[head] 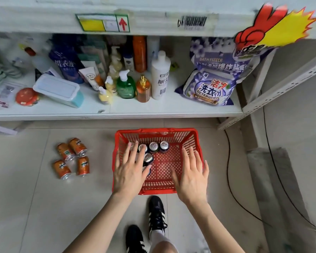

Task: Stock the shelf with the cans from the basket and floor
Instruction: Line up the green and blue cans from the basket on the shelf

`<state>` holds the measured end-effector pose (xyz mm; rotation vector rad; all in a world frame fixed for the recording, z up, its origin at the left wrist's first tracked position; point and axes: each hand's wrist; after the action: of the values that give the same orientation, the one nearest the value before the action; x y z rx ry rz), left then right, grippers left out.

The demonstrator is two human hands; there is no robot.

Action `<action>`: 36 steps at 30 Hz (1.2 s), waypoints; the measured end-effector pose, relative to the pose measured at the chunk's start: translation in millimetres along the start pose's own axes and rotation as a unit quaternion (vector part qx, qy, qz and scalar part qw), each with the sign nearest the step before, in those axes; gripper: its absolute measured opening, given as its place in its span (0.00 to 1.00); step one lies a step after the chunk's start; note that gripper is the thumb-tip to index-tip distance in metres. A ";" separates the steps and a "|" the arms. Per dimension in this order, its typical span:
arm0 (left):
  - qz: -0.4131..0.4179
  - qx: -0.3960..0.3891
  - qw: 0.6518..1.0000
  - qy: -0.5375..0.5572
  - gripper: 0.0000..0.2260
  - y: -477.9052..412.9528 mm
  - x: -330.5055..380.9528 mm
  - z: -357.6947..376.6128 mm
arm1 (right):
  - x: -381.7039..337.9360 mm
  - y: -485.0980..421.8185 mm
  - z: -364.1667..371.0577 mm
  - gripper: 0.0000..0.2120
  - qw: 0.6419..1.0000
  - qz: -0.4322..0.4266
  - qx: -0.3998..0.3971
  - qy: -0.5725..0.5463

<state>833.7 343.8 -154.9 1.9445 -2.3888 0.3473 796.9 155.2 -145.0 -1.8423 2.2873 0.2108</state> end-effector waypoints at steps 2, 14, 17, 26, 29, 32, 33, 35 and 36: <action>-0.002 -0.006 1.000 0.002 0.30 -3.3 -4.1 35.2 | 8.3 -9.6 35.1 0.35 1.000 -0.006 -0.009 -0.005; -0.024 -0.070 0.997 -0.005 0.30 -29.1 -44.4 256.1 | 55.2 -77.3 249.8 0.35 0.999 -0.033 -0.028 0.016; -0.033 -0.075 0.997 -0.002 0.30 -33.6 -50.9 296.5 | 66.5 -90.4 291.1 0.36 0.998 -0.030 -0.046 0.024; -0.050 -0.070 0.996 0.003 0.31 -45.3 -53.8 374.7 | 90.5 -109.7 370.9 0.36 0.998 -0.017 -0.055 0.022; -0.050 -0.072 0.996 0.003 0.32 -49.4 -54.0 392.2 | 96.4 -117.6 388.0 0.36 0.998 -0.006 -0.065 0.005; -0.061 -0.068 0.996 0.006 0.32 -52.3 -54.4 405.0 | 100.0 -123.8 399.9 0.37 0.997 0.015 -0.068 -0.033; -0.065 -0.063 0.996 0.011 0.32 -53.3 -54.3 407.8 | 100.8 -125.4 403.0 0.37 0.996 0.023 -0.072 -0.054; -0.067 -0.053 0.996 0.021 0.32 -54.7 -54.2 411.8 | 103.0 -128.3 407.9 0.38 0.989 0.040 -0.081 -0.117; -0.067 -0.049 0.996 0.026 0.32 -55.3 -54.6 413.3 | 104.4 -129.8 409.4 0.38 0.983 0.048 -0.085 -0.158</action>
<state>943.8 303.6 -558.9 2.0114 -2.1868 0.2652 928.2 123.6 -565.9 -1.6323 2.1904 0.6798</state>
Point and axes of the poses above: each hand's wrist, its own y-axis away from the middle knuckle, its own z-axis out of the palm, x = y × z, and after that the axes turned 11 degrees about x, right-handed
